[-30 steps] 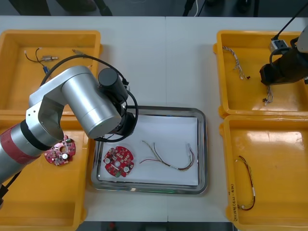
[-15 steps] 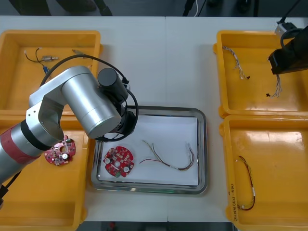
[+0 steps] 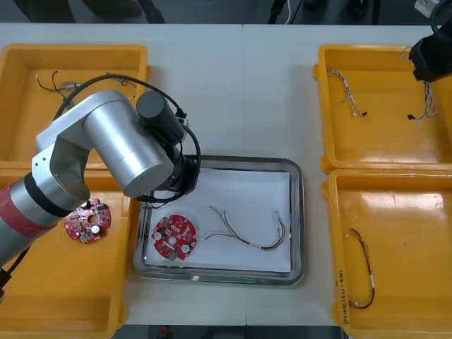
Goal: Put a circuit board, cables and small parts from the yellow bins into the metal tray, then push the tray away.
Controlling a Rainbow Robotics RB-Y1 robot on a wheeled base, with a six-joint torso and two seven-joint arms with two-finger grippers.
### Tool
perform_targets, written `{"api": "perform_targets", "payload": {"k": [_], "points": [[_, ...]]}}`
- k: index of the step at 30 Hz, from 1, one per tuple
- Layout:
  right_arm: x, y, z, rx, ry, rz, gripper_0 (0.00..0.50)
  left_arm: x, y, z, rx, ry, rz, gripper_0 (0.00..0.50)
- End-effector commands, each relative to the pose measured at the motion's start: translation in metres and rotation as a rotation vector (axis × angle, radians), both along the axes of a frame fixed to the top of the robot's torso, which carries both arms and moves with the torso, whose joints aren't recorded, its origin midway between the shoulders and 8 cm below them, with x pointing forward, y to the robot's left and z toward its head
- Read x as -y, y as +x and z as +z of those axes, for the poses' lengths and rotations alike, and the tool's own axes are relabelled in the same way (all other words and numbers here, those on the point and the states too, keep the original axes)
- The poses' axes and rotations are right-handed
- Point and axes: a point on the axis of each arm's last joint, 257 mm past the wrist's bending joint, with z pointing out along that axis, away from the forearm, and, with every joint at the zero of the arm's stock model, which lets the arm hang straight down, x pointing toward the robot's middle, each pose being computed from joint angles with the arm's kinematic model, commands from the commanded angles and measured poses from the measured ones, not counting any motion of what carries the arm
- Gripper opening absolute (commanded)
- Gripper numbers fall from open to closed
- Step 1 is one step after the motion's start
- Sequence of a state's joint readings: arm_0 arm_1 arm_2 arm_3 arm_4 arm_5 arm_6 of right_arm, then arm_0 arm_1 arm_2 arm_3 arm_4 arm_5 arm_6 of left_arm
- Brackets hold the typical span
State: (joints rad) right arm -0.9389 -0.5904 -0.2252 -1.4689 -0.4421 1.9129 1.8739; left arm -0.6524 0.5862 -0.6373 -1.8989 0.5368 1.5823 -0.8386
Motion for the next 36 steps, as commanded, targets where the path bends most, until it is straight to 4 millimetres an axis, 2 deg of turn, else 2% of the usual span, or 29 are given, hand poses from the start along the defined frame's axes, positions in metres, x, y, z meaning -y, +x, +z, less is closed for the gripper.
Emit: {"api": "perform_targets", "payload": {"k": [1, 6, 9, 15, 18, 22, 28, 36], "points": [[-0.008, -0.004, 0.038, 0.103, -0.04, 0.071, 0.0, -0.014, 0.002, 0.042, 0.038, -0.047, 0.057, 0.5], [-0.039, -0.011, 0.038, 0.128, -0.074, 0.174, 0.0, -0.026, -0.005, 0.071, 0.028, -0.071, 0.079, 0.5], [-0.064, -0.022, 0.035, 0.144, -0.125, 0.269, 0.0, -0.04, -0.011, 0.092, 0.01, -0.087, 0.093, 0.5], [-0.11, -0.039, 0.029, 0.16, -0.19, 0.423, 0.0, -0.065, -0.021, 0.115, -0.01, -0.066, 0.103, 0.5], [-0.135, -0.051, 0.023, 0.151, -0.205, 0.518, 0.0, -0.076, -0.019, 0.132, 0.007, -0.078, 0.098, 0.5], [-0.159, -0.064, 0.016, 0.144, -0.228, 0.617, 0.0, -0.095, -0.018, 0.144, 0.02, -0.07, 0.104, 0.5], [-0.2, -0.092, -0.006, 0.121, -0.307, 0.786, 0.0, -0.134, -0.005, 0.159, 0.029, -0.043, 0.114, 0.5], [-0.229, -0.122, -0.055, 0.009, -0.374, 0.952, 0.0, -0.185, 0.013, 0.163, 0.02, -0.024, 0.189, 0.5]]}}
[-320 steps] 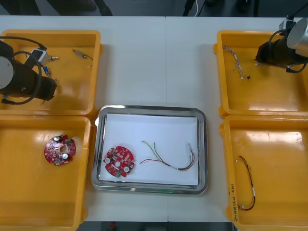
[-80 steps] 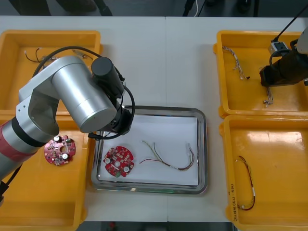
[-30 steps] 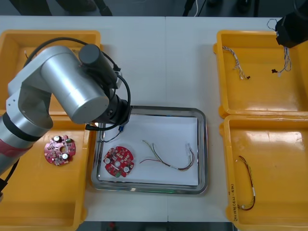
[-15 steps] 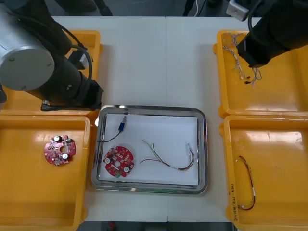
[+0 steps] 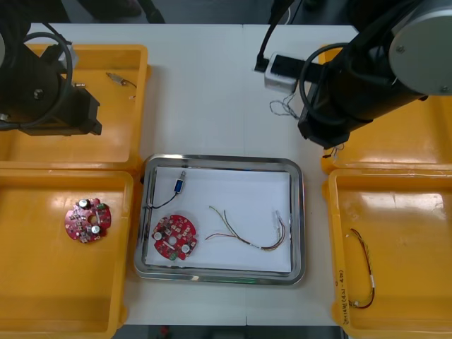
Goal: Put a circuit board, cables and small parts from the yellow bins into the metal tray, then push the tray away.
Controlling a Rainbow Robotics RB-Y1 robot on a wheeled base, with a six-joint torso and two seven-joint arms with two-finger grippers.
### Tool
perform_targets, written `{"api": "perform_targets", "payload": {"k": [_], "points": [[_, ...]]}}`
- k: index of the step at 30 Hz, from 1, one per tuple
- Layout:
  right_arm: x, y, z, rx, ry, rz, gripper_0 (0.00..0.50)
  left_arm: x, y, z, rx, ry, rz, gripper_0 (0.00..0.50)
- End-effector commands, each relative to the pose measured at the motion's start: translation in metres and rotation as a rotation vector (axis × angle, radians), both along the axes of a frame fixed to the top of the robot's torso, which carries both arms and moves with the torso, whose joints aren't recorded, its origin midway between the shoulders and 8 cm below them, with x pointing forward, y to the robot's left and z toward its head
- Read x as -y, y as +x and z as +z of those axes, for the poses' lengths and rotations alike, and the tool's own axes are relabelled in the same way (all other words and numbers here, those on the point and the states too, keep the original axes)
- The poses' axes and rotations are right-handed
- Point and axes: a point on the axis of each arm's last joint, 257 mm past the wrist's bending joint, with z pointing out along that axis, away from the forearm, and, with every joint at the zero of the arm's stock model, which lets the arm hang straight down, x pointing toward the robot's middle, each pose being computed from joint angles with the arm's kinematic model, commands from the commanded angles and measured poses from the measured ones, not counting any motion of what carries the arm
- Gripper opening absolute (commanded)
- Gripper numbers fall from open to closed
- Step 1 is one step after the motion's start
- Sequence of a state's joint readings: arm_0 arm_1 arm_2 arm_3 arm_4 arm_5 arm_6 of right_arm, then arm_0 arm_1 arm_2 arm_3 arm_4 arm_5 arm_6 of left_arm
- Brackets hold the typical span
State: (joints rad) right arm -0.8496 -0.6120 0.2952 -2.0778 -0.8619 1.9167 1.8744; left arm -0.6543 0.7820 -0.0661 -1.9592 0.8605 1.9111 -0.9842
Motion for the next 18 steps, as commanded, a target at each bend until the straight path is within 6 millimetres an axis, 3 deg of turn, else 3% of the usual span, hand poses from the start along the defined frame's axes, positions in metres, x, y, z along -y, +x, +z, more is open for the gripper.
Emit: {"api": "perform_targets", "payload": {"k": [1, 7, 18], "points": [[-0.01, -0.02, -0.027, -0.032, -0.11, 0.12, 0.0, -0.045, 0.017, 0.029, 0.048, 0.073, 0.003, 0.5], [-0.037, -0.031, -0.05, -0.029, -0.181, 0.228, 0.0, -0.082, 0.023, 0.027, 0.022, 0.087, 0.055, 0.5], [-0.078, -0.034, -0.082, -0.01, -0.229, 0.337, 0.0, -0.108, 0.059, 0.038, 0.057, 0.051, 0.13, 0.5]]}}
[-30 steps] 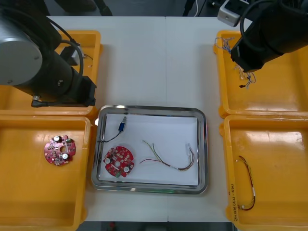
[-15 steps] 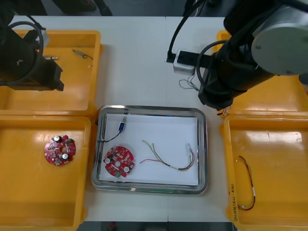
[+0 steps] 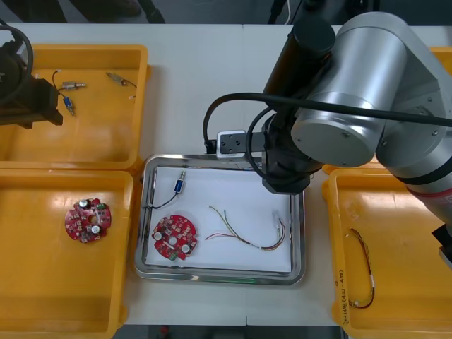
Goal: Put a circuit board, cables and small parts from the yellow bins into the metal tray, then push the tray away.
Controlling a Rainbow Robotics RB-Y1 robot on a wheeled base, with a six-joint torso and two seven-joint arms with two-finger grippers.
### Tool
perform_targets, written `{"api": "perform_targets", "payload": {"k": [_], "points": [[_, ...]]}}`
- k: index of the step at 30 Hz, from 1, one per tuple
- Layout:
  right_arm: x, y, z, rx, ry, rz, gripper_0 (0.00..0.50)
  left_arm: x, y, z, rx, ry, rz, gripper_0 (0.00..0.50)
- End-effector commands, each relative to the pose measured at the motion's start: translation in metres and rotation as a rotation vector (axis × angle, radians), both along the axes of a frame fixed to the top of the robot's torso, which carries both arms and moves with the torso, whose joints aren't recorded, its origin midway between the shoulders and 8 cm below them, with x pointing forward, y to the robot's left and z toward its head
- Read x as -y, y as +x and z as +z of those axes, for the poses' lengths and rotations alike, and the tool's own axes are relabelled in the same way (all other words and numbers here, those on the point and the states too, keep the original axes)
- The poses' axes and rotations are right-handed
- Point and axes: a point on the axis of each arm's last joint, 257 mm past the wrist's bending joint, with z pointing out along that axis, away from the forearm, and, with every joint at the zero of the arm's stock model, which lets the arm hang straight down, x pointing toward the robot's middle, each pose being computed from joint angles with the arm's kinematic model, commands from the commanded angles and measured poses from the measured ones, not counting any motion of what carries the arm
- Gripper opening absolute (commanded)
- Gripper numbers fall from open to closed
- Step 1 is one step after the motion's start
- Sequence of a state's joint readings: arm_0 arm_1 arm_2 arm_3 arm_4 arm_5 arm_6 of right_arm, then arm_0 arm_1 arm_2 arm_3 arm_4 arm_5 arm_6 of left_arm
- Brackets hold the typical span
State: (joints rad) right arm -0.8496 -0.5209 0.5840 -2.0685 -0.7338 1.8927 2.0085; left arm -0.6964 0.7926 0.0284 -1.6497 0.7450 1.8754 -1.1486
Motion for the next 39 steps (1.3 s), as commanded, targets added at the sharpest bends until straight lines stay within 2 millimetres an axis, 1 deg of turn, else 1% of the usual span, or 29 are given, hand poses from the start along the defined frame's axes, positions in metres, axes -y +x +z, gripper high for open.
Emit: {"api": "perform_targets", "payload": {"k": [1, 5, 8, 12, 15, 17, 20, 26, 32, 37, 39], "points": [[-0.031, -0.004, -0.012, 0.001, 0.004, 0.088, 0.0, -0.022, 0.03, 0.046, 0.105, 0.043, -0.037, 0.5], [-0.037, -0.003, -0.023, -0.007, -0.011, 0.104, 0.0, -0.032, 0.042, 0.043, 0.106, 0.074, -0.041, 0.5], [-0.038, 0.002, -0.037, 0.002, -0.036, 0.109, 0.0, -0.04, 0.056, 0.04, 0.115, 0.054, -0.027, 0.5], [-0.038, 0.007, -0.051, -0.015, -0.042, 0.1, 0.0, -0.046, 0.068, 0.039, 0.124, 0.055, -0.01, 0.5], [-0.038, 0.009, -0.063, -0.042, -0.04, 0.094, 0.0, -0.046, 0.079, 0.038, 0.138, 0.061, -0.002, 0.5], [-0.036, 0.01, -0.073, -0.064, -0.041, 0.085, 0.0, -0.044, 0.089, 0.037, 0.157, 0.053, 0.003, 0.5], [-0.037, 0.011, -0.084, -0.074, -0.045, 0.083, 0.0, -0.04, 0.101, 0.039, 0.183, 0.035, 0.013, 0.5], [-0.04, 0.017, -0.097, -0.04, -0.044, 0.093, 0.0, -0.034, 0.12, 0.038, 0.225, 0.013, 0.021, 0.5], [-0.04, 0.015, -0.107, -0.052, -0.026, 0.087, 0.0, -0.028, 0.135, 0.027, 0.262, -0.002, 0.018, 0.5], [-0.036, 0.022, -0.11, -0.023, -0.035, 0.094, 0.0, -0.024, 0.138, 0.017, 0.256, -0.005, 0.016, 0.5], [-0.03, 0.026, -0.11, -0.015, -0.035, 0.088, 0.0, -0.021, 0.141, 0.008, 0.255, 0.004, 0.007, 0.5]]}}
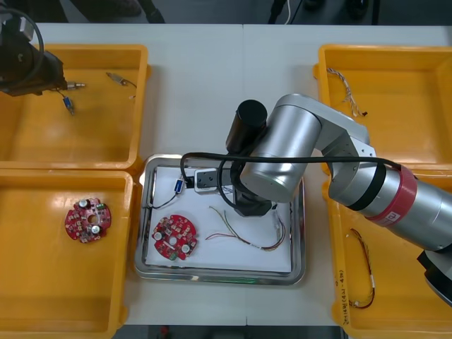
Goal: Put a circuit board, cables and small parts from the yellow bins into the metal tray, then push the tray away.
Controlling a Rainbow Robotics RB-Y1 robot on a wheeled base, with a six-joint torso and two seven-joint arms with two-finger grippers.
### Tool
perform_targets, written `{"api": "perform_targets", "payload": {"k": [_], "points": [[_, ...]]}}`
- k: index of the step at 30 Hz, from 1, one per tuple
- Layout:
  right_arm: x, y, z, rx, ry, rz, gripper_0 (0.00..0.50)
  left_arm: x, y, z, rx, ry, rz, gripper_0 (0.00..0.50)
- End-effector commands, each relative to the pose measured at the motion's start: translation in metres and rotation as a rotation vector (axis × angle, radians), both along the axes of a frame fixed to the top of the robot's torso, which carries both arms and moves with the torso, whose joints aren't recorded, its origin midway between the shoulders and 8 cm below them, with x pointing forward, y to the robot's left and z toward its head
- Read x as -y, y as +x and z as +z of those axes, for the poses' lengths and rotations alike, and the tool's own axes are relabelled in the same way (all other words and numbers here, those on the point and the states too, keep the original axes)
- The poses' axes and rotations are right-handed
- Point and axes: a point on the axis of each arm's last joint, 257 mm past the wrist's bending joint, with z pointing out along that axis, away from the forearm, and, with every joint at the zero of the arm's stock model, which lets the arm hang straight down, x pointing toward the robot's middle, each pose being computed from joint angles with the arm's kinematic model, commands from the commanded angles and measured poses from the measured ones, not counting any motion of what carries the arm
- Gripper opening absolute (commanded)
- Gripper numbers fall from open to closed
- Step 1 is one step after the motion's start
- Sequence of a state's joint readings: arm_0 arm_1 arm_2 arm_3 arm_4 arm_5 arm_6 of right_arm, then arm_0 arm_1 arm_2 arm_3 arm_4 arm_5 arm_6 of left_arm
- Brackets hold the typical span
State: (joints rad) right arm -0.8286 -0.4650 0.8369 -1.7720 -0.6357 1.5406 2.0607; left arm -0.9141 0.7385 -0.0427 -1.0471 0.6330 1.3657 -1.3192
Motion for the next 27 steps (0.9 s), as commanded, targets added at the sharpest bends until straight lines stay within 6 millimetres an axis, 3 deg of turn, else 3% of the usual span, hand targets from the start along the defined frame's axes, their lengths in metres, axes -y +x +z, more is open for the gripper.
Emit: {"api": "perform_targets", "payload": {"k": [1, 9, 16, 17, 18, 20, 22, 23, 27], "points": [[0.012, 0.002, -0.008, 0.015, -0.026, 0.023, 0.0, 0.021, 0.02, 0.015, 0.049, 0.044, -0.069, 0.5], [0.029, 0.009, -0.008, 0.025, -0.049, 0.006, 0.0, 0.024, 0.034, -0.007, 0.077, 0.051, -0.071, 0.5], [0.024, 0.007, -0.008, 0.019, -0.035, 0.002, 0.0, 0.027, 0.041, -0.018, 0.096, 0.058, -0.076, 0.5], [0.022, 0.007, -0.008, 0.021, -0.03, 0.001, 0.023, 0.027, 0.042, -0.021, 0.097, 0.058, -0.075, 0.5], [0.021, 0.007, -0.007, 0.021, -0.026, 0.0, 0.138, 0.027, 0.043, -0.021, 0.103, 0.056, -0.075, 0.5], [0.019, 0.007, -0.007, 0.022, -0.021, -0.003, 0.31, 0.025, 0.045, -0.022, 0.113, 0.058, -0.072, 0.5], [0.019, 0.007, -0.007, 0.023, -0.02, -0.007, 0.37, 0.023, 0.047, -0.025, 0.117, 0.066, -0.072, 0.5], [0.018, 0.007, -0.006, 0.023, -0.017, -0.01, 0.493, 0.02, 0.048, -0.028, 0.12, 0.072, -0.07, 0.5], [0.016, 0.008, -0.003, 0.037, -0.014, -0.008, 0.5, 0.014, 0.052, -0.032, 0.142, 0.077, -0.064, 0.5]]}}
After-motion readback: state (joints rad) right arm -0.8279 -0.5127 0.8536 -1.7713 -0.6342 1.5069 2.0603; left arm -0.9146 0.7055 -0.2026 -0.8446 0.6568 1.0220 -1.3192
